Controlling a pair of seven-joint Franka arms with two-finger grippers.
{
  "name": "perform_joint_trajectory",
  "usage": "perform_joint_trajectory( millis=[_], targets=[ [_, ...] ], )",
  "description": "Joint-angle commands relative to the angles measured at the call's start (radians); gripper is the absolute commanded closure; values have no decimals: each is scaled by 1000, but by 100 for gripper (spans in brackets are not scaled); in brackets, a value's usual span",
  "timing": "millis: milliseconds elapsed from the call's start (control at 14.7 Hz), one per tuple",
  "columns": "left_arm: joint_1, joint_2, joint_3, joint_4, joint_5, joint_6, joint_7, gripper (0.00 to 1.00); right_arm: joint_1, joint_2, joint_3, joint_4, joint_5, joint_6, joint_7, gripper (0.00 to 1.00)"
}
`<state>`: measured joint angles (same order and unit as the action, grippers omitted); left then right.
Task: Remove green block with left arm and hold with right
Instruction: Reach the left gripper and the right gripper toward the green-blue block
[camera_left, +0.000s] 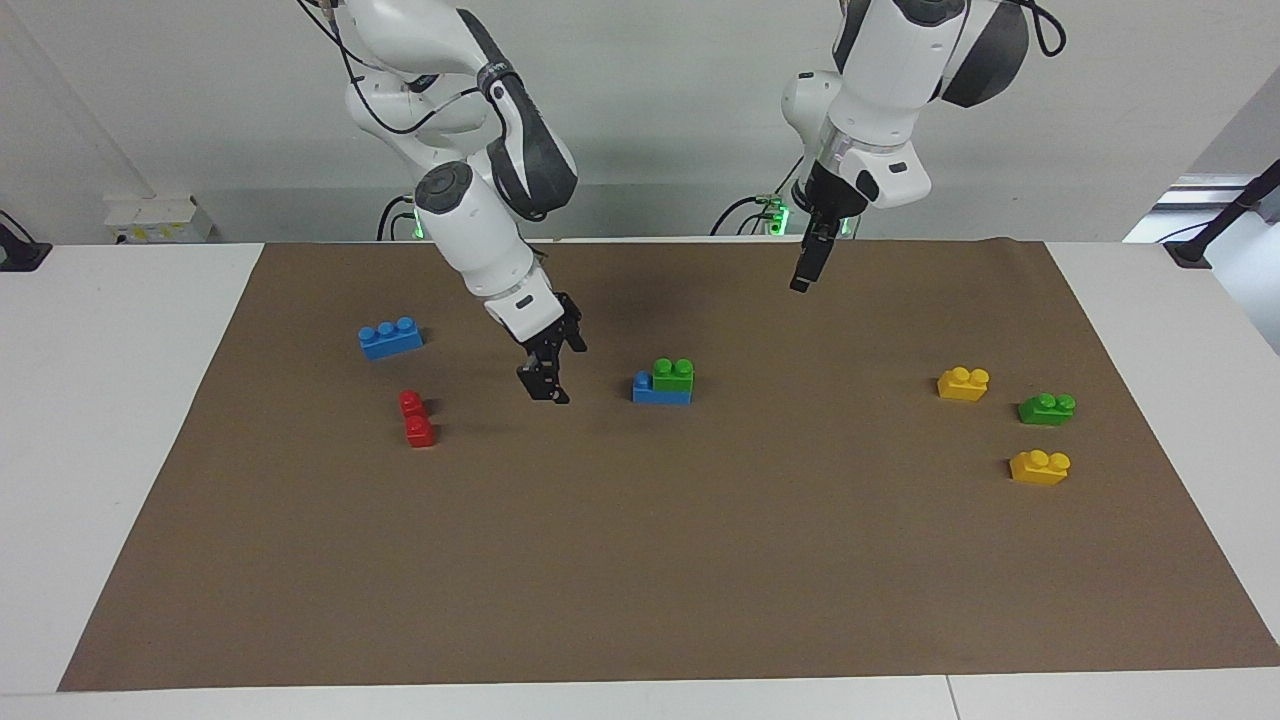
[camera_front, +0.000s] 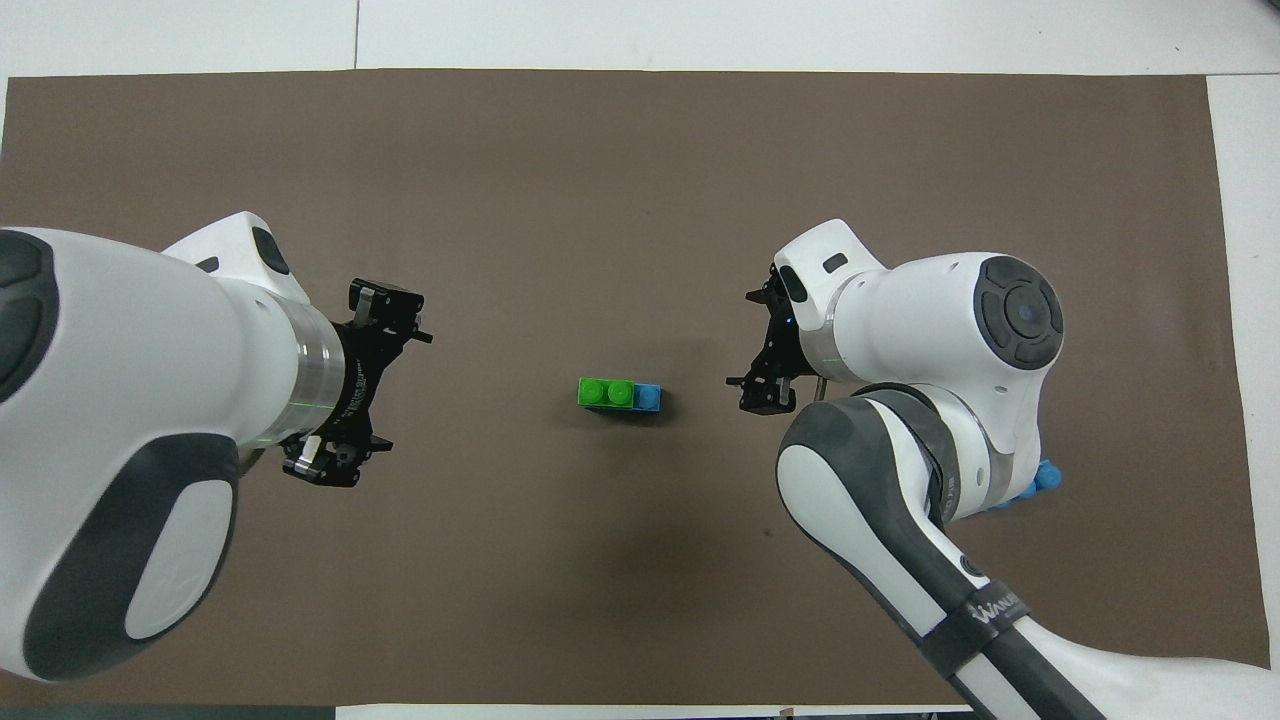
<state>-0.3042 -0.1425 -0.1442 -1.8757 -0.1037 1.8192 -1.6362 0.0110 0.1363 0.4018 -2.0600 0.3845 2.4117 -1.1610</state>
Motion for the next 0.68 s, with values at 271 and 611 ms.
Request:
perform_joint_trajectory(
  millis=[271, 611],
  targets=[
    [-85, 4, 14, -118, -11, 212, -280, 0, -20, 16, 54, -94, 218, 151, -256, 0],
    [-147, 98, 15, -109, -10, 258, -364, 0, 9, 58, 63, -127, 287, 248, -442, 0]
  ],
)
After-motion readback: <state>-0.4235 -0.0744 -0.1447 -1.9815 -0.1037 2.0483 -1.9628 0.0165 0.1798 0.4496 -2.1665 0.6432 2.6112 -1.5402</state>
